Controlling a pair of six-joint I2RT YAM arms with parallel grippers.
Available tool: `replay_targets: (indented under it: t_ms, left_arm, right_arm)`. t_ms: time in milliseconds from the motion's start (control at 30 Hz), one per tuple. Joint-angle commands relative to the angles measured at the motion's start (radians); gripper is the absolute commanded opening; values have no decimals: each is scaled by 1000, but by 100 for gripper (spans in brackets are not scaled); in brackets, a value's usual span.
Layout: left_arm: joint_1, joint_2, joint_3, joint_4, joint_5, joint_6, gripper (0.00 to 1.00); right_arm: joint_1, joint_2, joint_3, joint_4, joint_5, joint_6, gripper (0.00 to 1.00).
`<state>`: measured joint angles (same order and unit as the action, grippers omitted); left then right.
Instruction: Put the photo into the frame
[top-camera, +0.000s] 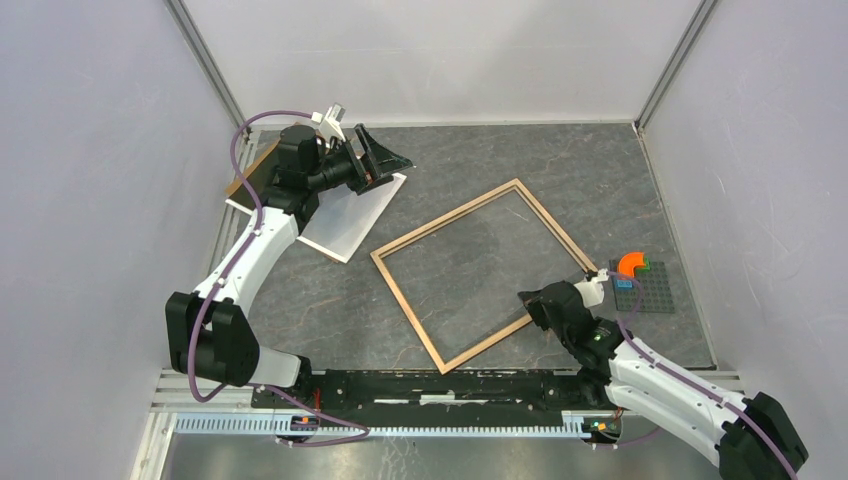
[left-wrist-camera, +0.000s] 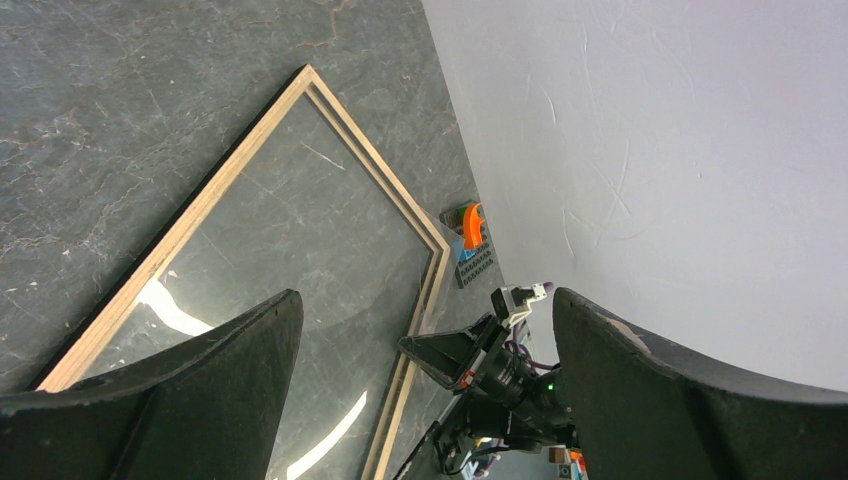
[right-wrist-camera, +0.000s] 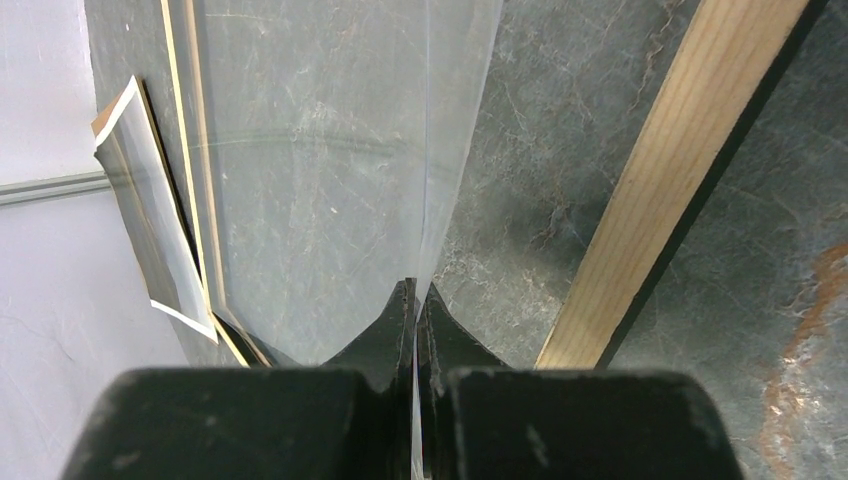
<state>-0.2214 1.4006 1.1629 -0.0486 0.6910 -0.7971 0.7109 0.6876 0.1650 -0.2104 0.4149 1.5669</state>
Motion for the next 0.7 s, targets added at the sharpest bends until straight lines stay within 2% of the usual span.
replay_targets:
  t_ms: [0,667]
  left_arm:
    - [-4,5,3,44,24,-21,100]
    - [-6,9,3,45,25,-19,100]
  right_arm:
    - [4,-20,-12,-63,-48,-1,0]
    - [4,-30,-57,-20,-75,-8,0]
